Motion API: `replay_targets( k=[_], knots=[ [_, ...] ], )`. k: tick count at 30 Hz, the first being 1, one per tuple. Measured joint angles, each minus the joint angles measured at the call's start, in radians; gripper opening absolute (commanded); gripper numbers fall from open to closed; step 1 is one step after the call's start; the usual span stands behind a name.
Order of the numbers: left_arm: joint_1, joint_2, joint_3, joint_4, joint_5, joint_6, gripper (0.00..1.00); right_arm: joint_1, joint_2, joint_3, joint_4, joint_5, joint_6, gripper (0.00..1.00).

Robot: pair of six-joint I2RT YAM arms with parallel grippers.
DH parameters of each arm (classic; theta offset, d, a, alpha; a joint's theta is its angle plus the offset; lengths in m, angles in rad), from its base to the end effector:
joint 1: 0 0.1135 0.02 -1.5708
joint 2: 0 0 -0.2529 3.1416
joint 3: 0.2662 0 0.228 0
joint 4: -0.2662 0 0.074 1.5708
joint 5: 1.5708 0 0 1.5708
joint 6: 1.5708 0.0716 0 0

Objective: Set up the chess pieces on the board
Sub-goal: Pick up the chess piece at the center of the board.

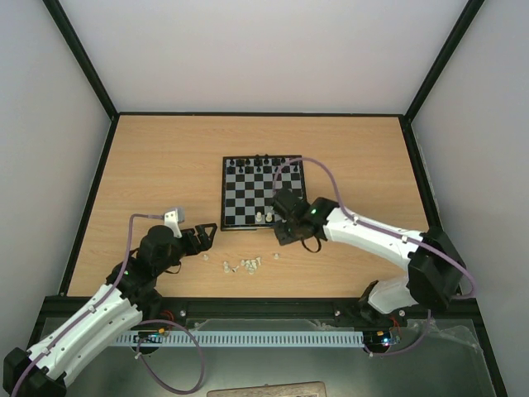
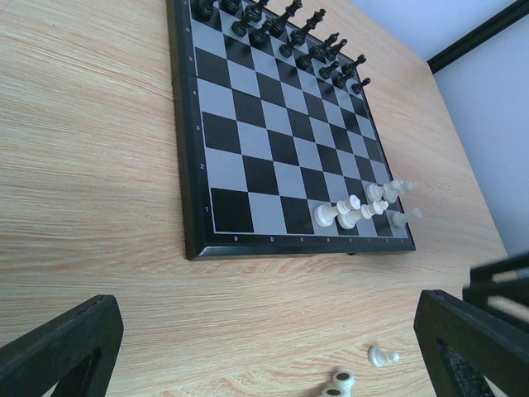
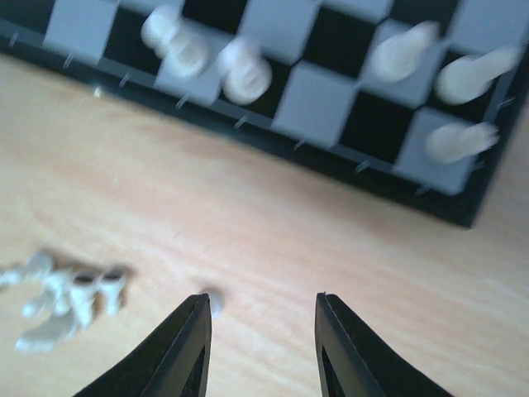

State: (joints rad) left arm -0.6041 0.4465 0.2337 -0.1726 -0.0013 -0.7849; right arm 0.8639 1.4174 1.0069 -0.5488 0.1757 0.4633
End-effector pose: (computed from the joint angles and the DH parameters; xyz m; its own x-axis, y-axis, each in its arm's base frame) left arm 0.1272 -0.0877 0.1801 -0.6196 -0.4311 -0.6559 0.1825 0.7337 -0.6546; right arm 0.1978 0.2123 0.2123 -0.7812 -0.2371 -0.5775 -0.3738 0.9186 0.1285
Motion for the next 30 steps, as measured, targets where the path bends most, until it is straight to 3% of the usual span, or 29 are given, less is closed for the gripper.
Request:
replay_targets(
  k=[9, 25, 30],
  knots=[
    [0.0, 0.0, 0.0, 0.001, 0.0, 0.0, 0.99, 0.201, 0.043, -0.054, 0.019, -0.043, 0.062, 0.32],
    [0.0, -0.049, 0.0, -0.019, -0.004, -0.001, 0.99, 0.21, 0.198, -0.068, 0.084, -0.043, 0.084, 0.25],
    [0.0, -0.062, 0.0, -0.032, -0.005, -0.001, 1.0, 0.21, 0.219, -0.068, 0.085, -0.038, 0.083, 0.15]
  ],
)
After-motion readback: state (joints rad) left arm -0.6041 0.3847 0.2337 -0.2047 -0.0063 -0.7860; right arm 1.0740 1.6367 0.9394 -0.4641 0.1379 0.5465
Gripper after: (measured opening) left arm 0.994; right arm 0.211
